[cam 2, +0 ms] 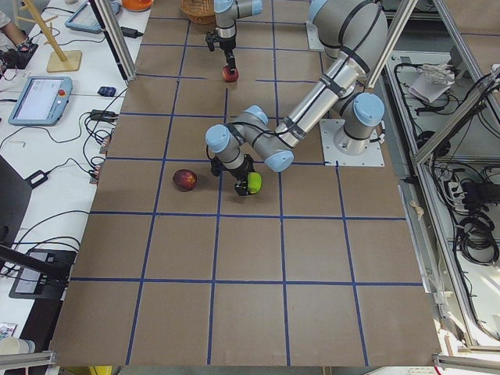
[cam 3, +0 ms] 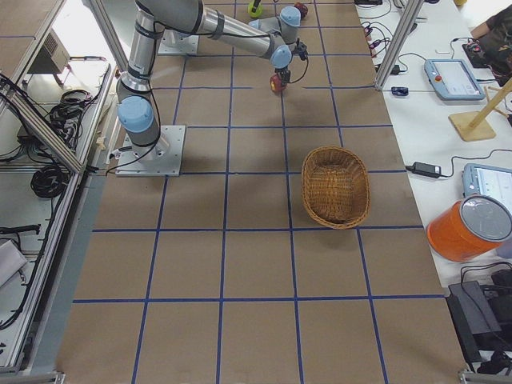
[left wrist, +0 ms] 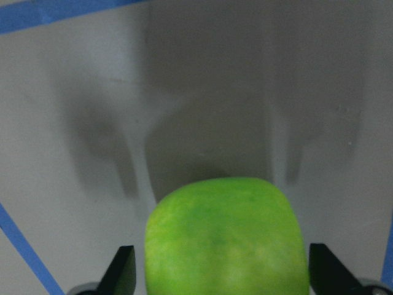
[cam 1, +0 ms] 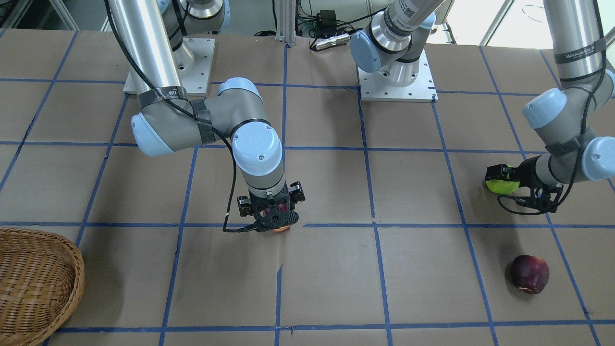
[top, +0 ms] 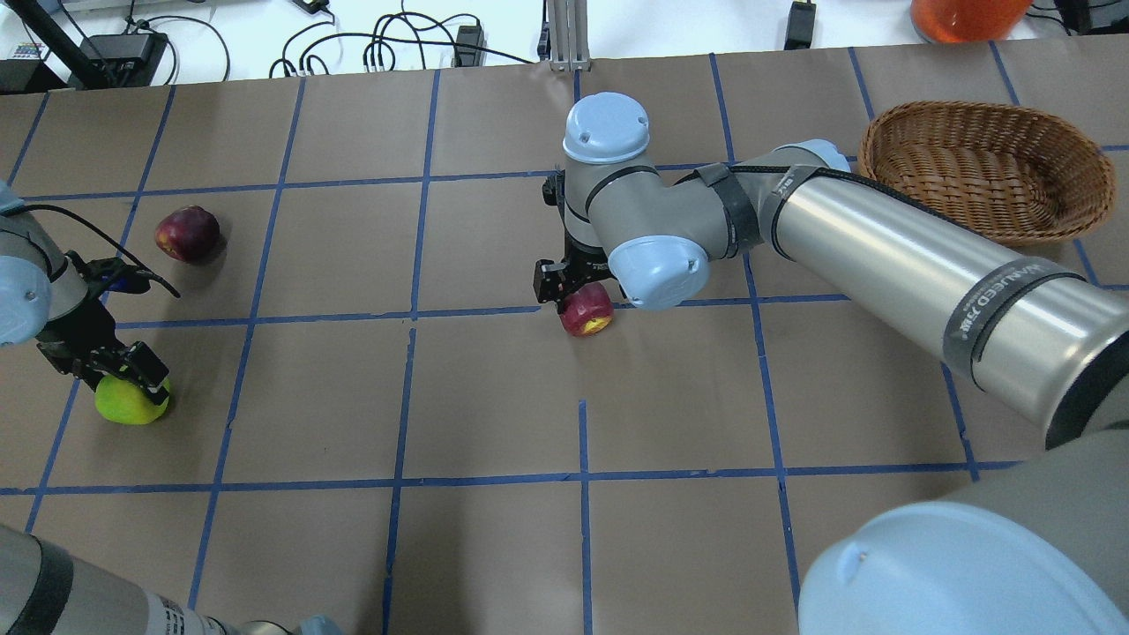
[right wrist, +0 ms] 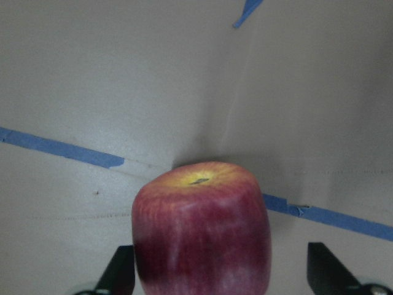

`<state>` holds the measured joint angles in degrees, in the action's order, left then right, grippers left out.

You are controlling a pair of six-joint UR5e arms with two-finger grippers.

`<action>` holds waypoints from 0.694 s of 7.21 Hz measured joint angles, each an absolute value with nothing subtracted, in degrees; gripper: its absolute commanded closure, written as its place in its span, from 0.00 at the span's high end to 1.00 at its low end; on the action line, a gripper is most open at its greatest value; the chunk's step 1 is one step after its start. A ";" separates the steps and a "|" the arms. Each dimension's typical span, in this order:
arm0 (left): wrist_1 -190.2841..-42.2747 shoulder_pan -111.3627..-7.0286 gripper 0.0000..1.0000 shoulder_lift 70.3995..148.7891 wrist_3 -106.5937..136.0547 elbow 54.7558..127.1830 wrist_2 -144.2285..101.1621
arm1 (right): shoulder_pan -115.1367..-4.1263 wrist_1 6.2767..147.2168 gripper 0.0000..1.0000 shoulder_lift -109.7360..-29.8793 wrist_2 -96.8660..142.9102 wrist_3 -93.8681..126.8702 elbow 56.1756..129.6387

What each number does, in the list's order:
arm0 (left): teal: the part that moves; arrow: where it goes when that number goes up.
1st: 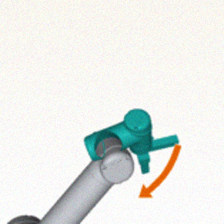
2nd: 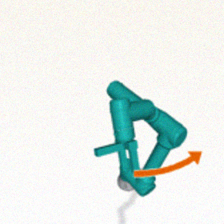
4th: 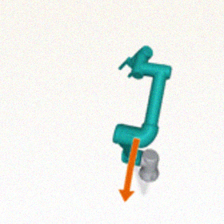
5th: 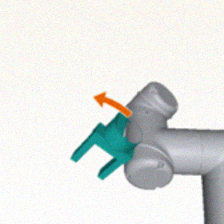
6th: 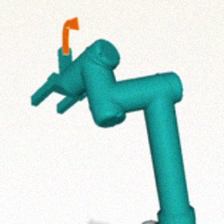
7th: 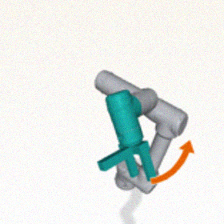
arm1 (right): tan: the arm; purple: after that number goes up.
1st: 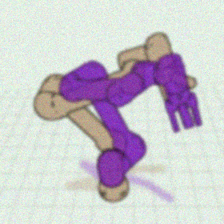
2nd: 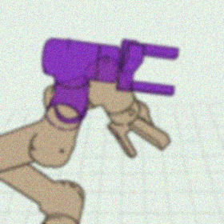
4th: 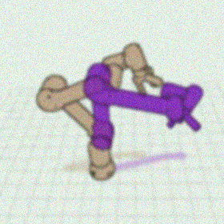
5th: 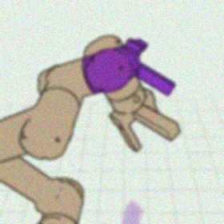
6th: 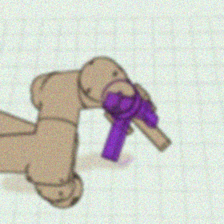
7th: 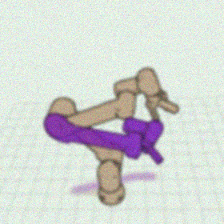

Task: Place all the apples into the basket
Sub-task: 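Lift the red apple with the right gripper while the left lifts the green apple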

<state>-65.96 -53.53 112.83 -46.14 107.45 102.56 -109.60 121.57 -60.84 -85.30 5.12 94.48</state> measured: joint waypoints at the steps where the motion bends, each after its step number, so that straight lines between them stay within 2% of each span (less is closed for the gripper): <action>1: -65.87 -53.69 0.09 112.48 -46.23 107.30 102.52 | -109.67 121.61 1.00 -60.85 -85.03 5.16 94.47; 3: -67.65 -54.32 0.04 111.14 -46.23 106.84 101.65 | -109.76 121.64 1.00 -60.61 -84.83 5.13 94.53; 5: -74.10 -55.68 0.04 109.60 -43.86 103.66 98.77 | -109.91 121.72 0.97 -59.71 -84.83 5.10 94.57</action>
<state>-74.10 -55.68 109.60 -43.86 103.66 98.77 -109.91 121.72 -59.71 -84.83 5.10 94.57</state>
